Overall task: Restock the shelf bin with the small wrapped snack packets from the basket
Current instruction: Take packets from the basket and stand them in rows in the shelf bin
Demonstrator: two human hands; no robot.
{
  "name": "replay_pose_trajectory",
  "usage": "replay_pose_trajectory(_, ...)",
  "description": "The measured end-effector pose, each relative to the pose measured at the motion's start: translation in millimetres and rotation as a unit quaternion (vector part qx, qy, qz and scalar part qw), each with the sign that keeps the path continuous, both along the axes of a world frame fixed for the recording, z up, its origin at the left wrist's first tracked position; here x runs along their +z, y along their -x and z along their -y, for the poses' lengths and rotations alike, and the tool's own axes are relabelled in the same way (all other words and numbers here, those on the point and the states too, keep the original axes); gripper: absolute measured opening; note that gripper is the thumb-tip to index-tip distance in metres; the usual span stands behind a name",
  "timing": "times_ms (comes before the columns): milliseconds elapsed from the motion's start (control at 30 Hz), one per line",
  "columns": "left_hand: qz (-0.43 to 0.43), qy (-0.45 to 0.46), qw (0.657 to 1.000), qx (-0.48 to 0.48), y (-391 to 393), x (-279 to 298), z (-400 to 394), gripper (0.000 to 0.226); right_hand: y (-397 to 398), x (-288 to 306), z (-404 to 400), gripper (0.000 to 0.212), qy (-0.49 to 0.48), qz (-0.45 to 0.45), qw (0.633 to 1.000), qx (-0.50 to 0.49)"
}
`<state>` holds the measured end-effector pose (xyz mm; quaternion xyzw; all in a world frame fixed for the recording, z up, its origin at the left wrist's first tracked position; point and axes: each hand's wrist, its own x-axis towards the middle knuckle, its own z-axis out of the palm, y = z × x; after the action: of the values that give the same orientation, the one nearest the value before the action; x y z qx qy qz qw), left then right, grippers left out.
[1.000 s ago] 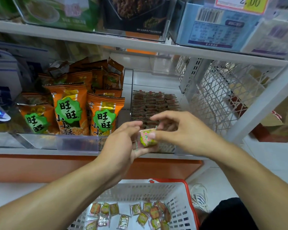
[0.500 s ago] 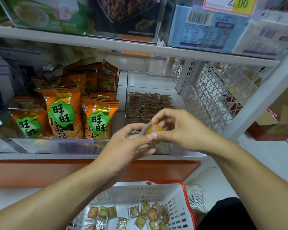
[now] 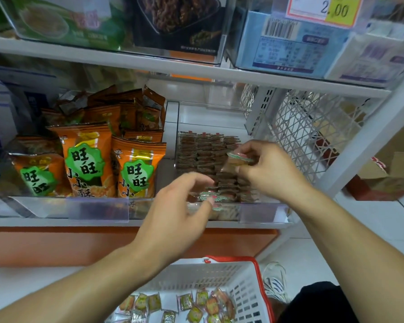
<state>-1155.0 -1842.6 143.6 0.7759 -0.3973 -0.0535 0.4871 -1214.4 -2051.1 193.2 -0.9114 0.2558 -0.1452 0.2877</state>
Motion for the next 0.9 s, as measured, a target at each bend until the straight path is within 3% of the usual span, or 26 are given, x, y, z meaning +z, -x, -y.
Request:
replay_pose_trajectory(100,0.148,-0.112,0.98,-0.077,-1,-4,5,0.05,-19,-7,29,0.029,0.109,-0.055,0.992,-0.04)
replay_pose_trajectory(200,0.192,-0.162,0.959,-0.13,0,-11,11,0.071,-45,-13,55,0.025,0.116,-0.089,0.988,-0.055)
replay_pose_trajectory(400,0.187,-0.204,0.953,-0.12,-5,-25,18,0.082,-95,-11,101,0.025,0.175,-0.116,0.977,-0.032)
replay_pose_trajectory(500,0.223,-0.225,0.942,-0.113,-7,-30,19,0.082,-109,-21,113,0.013,0.24,-0.158,0.957,-0.033)
replay_pose_trajectory(667,0.245,-0.256,0.929,-0.111,-7,-34,21,0.086,-127,-46,122,0.035,0.275,-0.227,0.934,-0.01)
replay_pose_trajectory(833,0.232,-0.244,0.934,-0.115,-8,-34,21,0.086,-135,-48,126,0.044,0.306,-0.262,0.915,0.029)
replay_pose_trajectory(900,0.234,-0.242,0.934,-0.118,-9,-35,21,0.085,-133,-50,125,0.037,0.337,-0.264,0.902,0.051)
